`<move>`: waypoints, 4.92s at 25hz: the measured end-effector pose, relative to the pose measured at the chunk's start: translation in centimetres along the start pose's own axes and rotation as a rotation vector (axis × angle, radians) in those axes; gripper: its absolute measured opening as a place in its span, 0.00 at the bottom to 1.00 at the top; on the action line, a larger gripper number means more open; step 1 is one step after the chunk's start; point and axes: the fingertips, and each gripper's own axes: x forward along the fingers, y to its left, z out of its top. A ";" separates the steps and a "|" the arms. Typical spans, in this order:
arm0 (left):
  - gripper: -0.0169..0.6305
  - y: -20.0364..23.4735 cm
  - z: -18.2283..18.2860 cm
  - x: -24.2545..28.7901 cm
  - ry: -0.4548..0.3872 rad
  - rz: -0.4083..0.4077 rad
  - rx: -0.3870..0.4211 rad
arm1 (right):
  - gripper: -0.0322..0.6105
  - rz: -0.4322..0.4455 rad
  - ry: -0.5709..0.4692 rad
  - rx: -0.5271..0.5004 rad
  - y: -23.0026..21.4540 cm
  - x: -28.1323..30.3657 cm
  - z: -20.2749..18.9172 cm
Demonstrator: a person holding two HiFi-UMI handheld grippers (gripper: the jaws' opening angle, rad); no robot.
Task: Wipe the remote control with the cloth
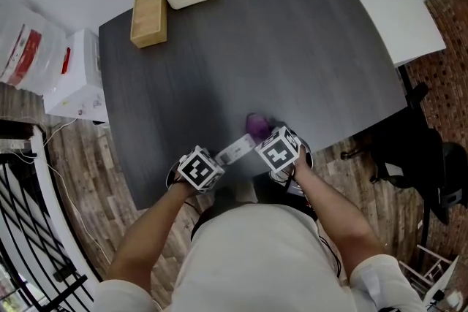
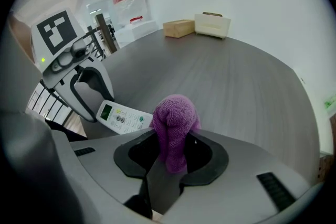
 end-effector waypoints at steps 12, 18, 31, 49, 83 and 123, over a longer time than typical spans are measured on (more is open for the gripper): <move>0.14 -0.1 1.1 -0.2 -0.192 -0.155 -0.374 | 0.24 -0.074 -0.044 0.098 -2.8 -1.1 0.1; 0.14 0.6 2.7 0.3 -0.319 -0.152 -0.640 | 0.24 -0.062 -0.029 0.120 -2.5 -1.3 -0.5; 0.14 0.7 3.7 1.3 -0.390 -0.194 -0.824 | 0.24 0.043 -0.003 -0.019 3.4 -0.9 -1.0; 0.24 0.9 4.5 -2.0 -0.442 -0.137 -0.473 | 0.24 0.334 0.043 -0.190 11.3 -4.2 -4.7; 0.65 1.4 6.2 3.4 0.506 -0.021 2.061 | 0.24 0.169 -0.063 0.179 5.4 -6.4 -7.5; 0.54 -1.1 2.8 1.7 0.090 0.025 0.135 | 0.24 0.190 0.022 0.088 2.0 0.6 2.2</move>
